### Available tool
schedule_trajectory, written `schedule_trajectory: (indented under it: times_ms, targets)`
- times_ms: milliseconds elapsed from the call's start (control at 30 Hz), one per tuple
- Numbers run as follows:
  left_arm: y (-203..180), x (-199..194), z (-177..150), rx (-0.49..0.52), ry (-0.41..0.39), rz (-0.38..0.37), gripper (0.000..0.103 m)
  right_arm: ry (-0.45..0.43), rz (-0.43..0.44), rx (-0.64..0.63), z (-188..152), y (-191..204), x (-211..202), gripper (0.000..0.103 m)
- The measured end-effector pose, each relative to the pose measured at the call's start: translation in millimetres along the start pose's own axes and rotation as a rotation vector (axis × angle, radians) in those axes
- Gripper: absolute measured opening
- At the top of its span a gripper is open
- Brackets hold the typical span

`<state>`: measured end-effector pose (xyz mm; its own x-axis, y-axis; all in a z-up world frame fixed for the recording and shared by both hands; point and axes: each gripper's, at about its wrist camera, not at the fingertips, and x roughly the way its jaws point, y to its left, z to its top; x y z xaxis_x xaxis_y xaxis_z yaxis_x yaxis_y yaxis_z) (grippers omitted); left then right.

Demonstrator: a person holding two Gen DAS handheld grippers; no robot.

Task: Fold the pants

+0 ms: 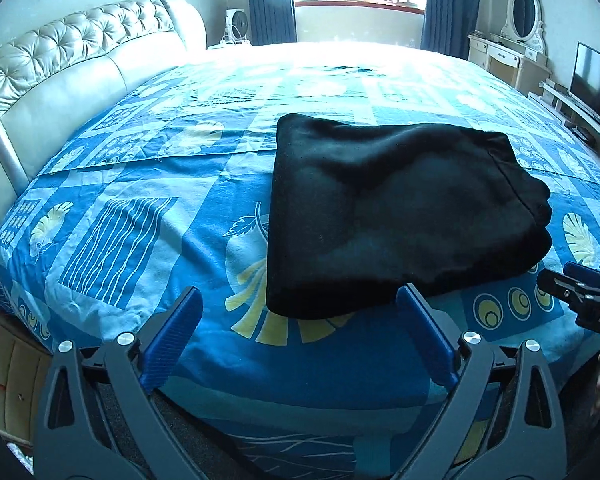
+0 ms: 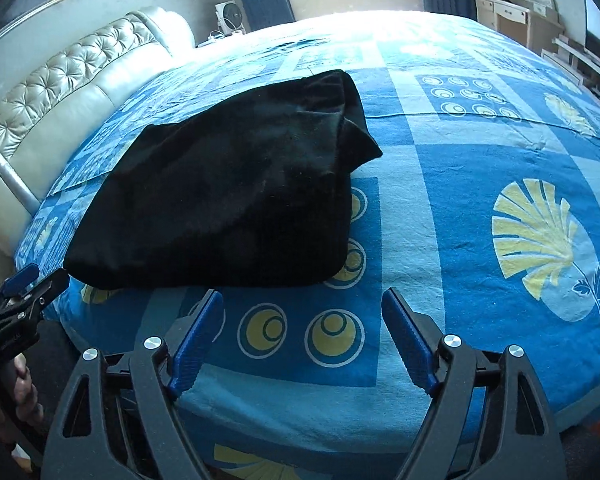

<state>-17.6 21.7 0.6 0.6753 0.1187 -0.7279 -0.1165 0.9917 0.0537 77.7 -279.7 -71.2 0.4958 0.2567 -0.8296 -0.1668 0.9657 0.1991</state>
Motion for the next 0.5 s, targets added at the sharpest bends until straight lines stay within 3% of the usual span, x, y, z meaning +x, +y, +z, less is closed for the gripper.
schedule_trajectory:
  times_ms: [100,300,500]
  targets:
    - [3.9,-0.1,-1.3,-0.046,0.021,-0.017,0.097,0.006,0.016,-0.020,2.2,10.2,2.0,0.081]
    - [0.8,11.0,-7.3,-0.011,0.079,0.013,0.097,0.001,0.019,-0.022,-4.9,11.2,-1.6,0.081]
    - [-0.1,8.0,-8.4,-0.001,0.060,0.020,0.097,0.016,0.003,0.001,-10.5,8.9,1.2,0.081]
